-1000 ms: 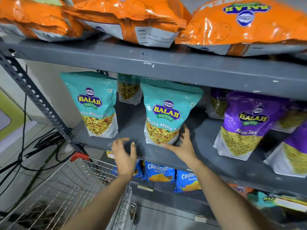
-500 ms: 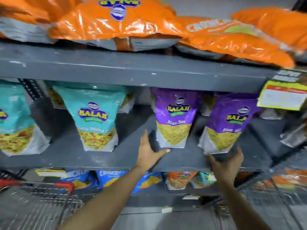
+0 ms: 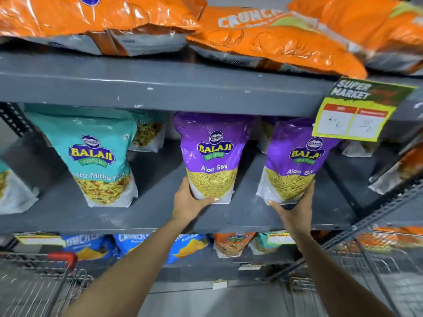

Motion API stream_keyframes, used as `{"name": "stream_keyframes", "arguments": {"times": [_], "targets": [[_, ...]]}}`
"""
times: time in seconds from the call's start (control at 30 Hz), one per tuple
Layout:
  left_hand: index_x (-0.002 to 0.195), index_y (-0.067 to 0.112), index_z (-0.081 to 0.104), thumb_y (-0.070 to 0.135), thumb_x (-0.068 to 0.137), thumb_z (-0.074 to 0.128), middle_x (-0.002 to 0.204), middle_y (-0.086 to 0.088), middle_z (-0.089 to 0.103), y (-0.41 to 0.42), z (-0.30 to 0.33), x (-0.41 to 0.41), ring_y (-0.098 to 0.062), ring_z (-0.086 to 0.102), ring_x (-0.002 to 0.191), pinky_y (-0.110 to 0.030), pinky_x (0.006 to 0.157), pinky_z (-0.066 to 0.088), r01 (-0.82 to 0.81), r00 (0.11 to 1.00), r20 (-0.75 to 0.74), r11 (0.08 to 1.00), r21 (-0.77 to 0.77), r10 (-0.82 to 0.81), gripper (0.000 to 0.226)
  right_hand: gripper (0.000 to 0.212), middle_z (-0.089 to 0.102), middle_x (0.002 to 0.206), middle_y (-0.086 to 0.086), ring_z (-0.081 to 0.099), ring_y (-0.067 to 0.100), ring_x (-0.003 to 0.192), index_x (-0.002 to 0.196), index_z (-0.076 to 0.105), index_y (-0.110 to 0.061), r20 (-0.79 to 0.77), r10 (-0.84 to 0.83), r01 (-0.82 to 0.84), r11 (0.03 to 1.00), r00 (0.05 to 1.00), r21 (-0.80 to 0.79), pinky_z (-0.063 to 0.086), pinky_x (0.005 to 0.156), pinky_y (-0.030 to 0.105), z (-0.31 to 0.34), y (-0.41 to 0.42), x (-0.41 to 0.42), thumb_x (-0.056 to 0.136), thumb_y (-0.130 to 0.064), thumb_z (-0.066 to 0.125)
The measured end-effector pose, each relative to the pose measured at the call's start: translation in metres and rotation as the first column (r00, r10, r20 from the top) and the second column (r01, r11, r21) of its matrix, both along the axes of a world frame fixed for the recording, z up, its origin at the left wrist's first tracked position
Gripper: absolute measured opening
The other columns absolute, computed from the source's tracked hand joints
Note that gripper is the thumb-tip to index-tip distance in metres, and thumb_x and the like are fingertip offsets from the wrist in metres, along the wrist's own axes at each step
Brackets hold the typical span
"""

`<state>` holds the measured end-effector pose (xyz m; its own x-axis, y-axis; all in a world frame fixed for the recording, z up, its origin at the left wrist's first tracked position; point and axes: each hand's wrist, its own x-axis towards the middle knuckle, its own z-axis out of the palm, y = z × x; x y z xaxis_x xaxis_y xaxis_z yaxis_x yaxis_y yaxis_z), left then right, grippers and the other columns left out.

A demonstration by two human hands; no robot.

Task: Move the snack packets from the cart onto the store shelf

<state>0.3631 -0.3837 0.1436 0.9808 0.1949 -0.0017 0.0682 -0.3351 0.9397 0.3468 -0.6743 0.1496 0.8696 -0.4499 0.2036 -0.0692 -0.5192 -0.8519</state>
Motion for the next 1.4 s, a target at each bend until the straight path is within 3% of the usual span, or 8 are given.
{"name": "stream_keyframes", "arguments": {"times": [0.3, 0.67, 0.93, 1.13, 1.3, 1.4], "targets": [[0.118, 0.031, 0.046, 0.032, 0.056, 0.094, 0.111, 0.012, 0.063, 0.015, 0.005, -0.025, -0.009, 0.060, 0.099, -0.012, 0.075, 0.045, 0.000, 1.000, -0.001, 0.999, -0.047, 0.000, 0.078, 0.134, 0.032, 0.158, -0.002, 0.041, 0.026, 0.140, 0.153, 0.004, -0.037, -0.013, -0.001, 0.002, 0.999, 1.000, 0.034, 0.035, 0.112, 0.043, 0.003, 0.000, -0.002, 0.053, -0.031, 0.093], [0.115, 0.036, 0.044, 0.034, 0.058, 0.093, 0.107, 0.017, 0.061, 0.015, 0.002, -0.029, 0.002, 0.058, 0.095, -0.014, 0.075, 0.046, 0.006, 1.000, -0.024, 0.998, -0.056, -0.007, 0.076, 0.134, 0.028, 0.160, 0.009, 0.037, 0.033, 0.142, 0.156, -0.001, -0.024, -0.048, -0.032, 0.032, 0.999, 0.998, 0.001, 0.034, 0.111, 0.046, 0.005, 0.002, -0.003, 0.059, -0.030, 0.091], [0.120, 0.031, 0.044, 0.036, 0.060, 0.092, 0.116, 0.010, 0.061, 0.014, -0.003, -0.030, -0.010, 0.059, 0.104, -0.021, 0.082, 0.048, -0.008, 1.000, 0.001, 0.999, -0.052, 0.009, 0.077, 0.134, 0.028, 0.159, 0.010, 0.037, 0.035, 0.142, 0.156, -0.002, -0.024, -0.056, -0.051, 0.050, 0.999, 0.997, -0.020, 0.034, 0.111, 0.050, 0.004, 0.002, -0.005, 0.059, -0.032, 0.090], [0.119, 0.033, 0.043, 0.034, 0.060, 0.092, 0.114, 0.011, 0.060, 0.014, -0.002, -0.031, -0.009, 0.059, 0.102, -0.027, 0.087, 0.051, -0.013, 1.000, 0.015, 0.998, -0.067, 0.014, 0.076, 0.135, 0.029, 0.160, 0.008, 0.036, 0.033, 0.142, 0.155, 0.000, -0.027, -0.042, -0.064, 0.064, 0.998, 0.997, -0.011, 0.034, 0.111, 0.049, 0.004, 0.002, -0.007, 0.056, -0.032, 0.092], [0.132, 0.029, 0.041, 0.039, 0.055, 0.093, 0.123, 0.011, 0.060, 0.019, -0.003, -0.030, -0.012, 0.060, 0.112, -0.032, 0.094, 0.053, 0.001, 1.000, 0.029, 0.999, -0.048, 0.001, 0.094, 0.138, 0.029, 0.161, 0.006, 0.035, 0.032, 0.144, 0.154, -0.001, -0.030, -0.056, -0.081, 0.084, 0.994, 0.995, 0.065, 0.034, 0.113, 0.048, 0.002, -0.003, -0.006, 0.054, -0.034, 0.093], [0.143, 0.027, 0.033, 0.044, 0.051, 0.093, 0.141, 0.005, 0.045, 0.022, -0.005, -0.030, -0.013, 0.051, 0.128, -0.035, 0.104, 0.047, -0.011, 0.996, 0.089, 0.994, -0.111, 0.021, 0.112, 0.135, 0.024, 0.162, 0.008, 0.028, 0.028, 0.148, 0.155, 0.000, -0.027, -0.020, -0.148, 0.149, 0.973, 0.989, 0.174, 0.029, 0.117, 0.047, 0.004, 0.001, -0.011, 0.057, -0.036, 0.091]]}}
